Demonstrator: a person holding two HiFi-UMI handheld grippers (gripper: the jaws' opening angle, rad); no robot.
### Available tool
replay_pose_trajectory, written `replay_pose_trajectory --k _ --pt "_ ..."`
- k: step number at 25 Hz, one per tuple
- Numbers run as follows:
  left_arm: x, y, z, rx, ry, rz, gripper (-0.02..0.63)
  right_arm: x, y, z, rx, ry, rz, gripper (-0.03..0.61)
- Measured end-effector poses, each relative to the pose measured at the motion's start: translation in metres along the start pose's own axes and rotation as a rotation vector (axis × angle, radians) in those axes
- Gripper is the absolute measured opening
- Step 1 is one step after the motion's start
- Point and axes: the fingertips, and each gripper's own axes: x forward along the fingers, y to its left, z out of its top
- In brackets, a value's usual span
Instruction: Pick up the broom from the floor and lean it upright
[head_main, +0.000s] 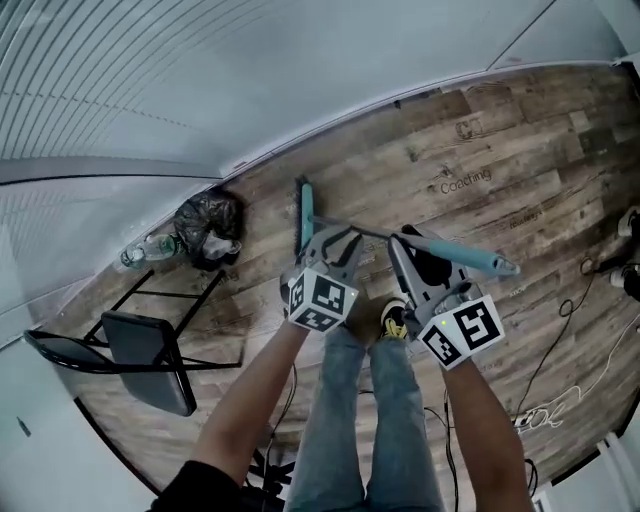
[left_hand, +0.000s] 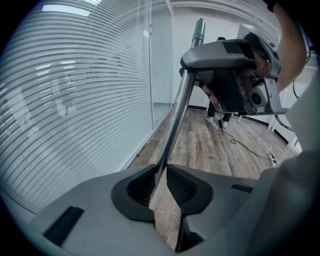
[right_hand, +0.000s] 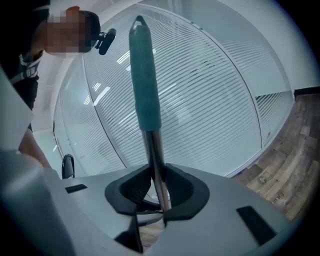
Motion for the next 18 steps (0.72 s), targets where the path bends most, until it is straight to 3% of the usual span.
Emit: replay_pose_trajectory --k 8,13,18 --pt "-0.067 0.040 0.018 -0.180 -0.057 0.068 0.081 0.027 0.062 0.032 -0.137 0.104 0.092 0.095" --pt "-0.102 0.058 0.031 -0.160 -0.106 0.068 0.084 0.050 0.098 0.046 -0.234 0.160 0.164 0.095" --pt "-0.128 0.058 0.031 -0.121 -0.119 0.016 0.158 0.066 0.138 0.054 -0.343 0.235 0.250 0.095"
